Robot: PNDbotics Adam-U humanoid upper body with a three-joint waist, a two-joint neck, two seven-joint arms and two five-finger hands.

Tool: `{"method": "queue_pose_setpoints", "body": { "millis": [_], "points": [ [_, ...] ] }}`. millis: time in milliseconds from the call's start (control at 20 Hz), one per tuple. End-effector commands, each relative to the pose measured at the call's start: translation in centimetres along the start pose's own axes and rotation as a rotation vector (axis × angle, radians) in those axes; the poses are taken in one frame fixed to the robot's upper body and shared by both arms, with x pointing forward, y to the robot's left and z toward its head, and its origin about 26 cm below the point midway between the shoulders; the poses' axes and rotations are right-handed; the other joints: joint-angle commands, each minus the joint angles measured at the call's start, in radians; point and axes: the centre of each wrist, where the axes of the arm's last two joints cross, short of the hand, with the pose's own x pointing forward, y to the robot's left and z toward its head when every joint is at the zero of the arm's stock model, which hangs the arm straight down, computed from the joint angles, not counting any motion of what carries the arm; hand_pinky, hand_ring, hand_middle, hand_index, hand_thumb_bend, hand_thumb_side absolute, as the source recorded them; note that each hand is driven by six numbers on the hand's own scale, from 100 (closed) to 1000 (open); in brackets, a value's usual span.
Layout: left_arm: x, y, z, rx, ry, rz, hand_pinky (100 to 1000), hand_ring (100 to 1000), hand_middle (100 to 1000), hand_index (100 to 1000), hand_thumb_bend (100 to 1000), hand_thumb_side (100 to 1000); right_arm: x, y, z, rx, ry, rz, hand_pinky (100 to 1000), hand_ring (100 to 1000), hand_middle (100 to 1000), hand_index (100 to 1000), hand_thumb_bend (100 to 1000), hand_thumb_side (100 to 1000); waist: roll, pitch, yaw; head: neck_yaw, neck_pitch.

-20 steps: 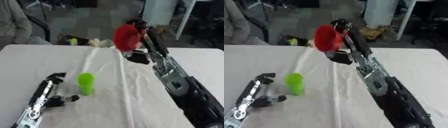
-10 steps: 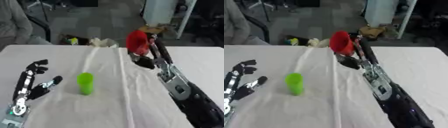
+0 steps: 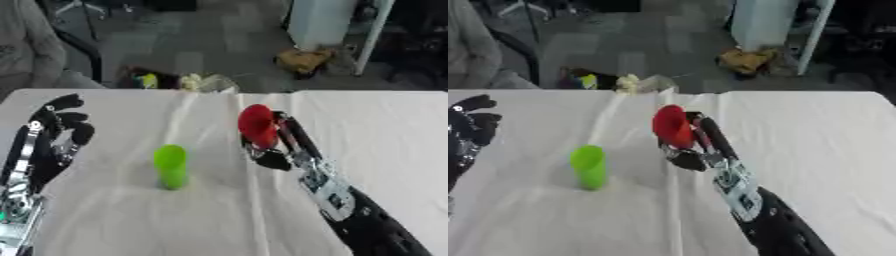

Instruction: Pour the contents of one cup into another cup.

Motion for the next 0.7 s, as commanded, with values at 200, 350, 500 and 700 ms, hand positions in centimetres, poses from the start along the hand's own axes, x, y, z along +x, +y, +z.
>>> {"method": "queue_pose_setpoints", "body": {
  "millis": [200,350,500,700],
  "points": [
    [0.8,0.8,-0.4,-0.011,-0.033,-0.024,733,701,744,843,829,730,-0.6,0.5,0.5,0.070,-0.051,0.083,916,847,534,686,188,446,0.005,-0.014,-0.002,-0.001,-0.007],
    [0.8,0.8,-0.3,-0.013,-0.032,-0.029,734,702,744,843,831,729,-1.1,0.7,1.0,0.107,-0.062,0.139,928,869,600,716,278,500,0.004,-0.015,-0.004,0.000,-0.007],
    [0.7,0.9,-0.2,-0.012,-0.031,-0.032,736,703,745,843,834,727,-1.7,0.8,1.5,0.158,-0.072,0.196,951,906,698,772,383,560,0.004,-0.018,-0.005,0.000,-0.007],
    [0.7,0.9,-0.2,-0.012,-0.029,-0.034,737,704,746,843,838,726,-2.4,0.7,2.0,0.255,-0.094,0.283,1000,973,843,908,602,659,0.003,-0.023,-0.007,0.001,-0.006]
  ]
}}
